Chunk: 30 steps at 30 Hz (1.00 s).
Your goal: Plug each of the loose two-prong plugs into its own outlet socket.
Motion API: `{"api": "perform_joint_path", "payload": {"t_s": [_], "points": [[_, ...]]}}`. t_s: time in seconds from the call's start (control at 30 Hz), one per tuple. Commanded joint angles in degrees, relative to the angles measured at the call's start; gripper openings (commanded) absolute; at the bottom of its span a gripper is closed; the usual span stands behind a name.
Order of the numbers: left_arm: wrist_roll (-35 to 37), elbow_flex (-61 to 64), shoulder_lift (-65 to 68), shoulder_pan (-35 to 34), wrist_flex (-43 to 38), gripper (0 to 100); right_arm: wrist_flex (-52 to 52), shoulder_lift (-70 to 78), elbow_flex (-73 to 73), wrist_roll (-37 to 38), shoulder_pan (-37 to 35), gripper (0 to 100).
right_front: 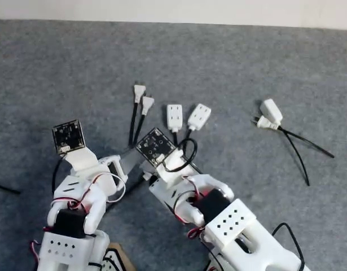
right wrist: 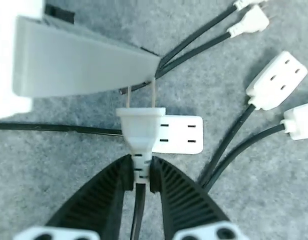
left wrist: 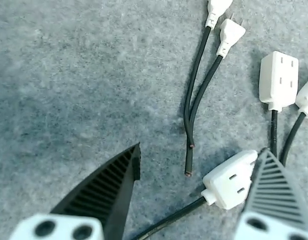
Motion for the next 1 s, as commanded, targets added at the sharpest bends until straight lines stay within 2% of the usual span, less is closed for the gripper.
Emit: {"api": "perform_joint_path", "payload": {"t_s": [0.0,0.37,0.67,0.97], "points": [[-0.79,0.22,0.4,3.74,0.0,36,0.4,-1.98,-6.02,-0.26,-0.13,0.5],[-2.29,1.63,0.4,5.76,-0.09,35,10.15,-1.89,-18.42,-0.18,-0.22,0.5],[-2.37,1.19,0.4,4.44,-0.09,35,10.51,4.0,-19.3,3.69,1.98,0.5],[-0.88,0.04,0.4,-2.77,-0.53,35,9.98,21.76,-27.03,19.16,8.22,0.5]]}}
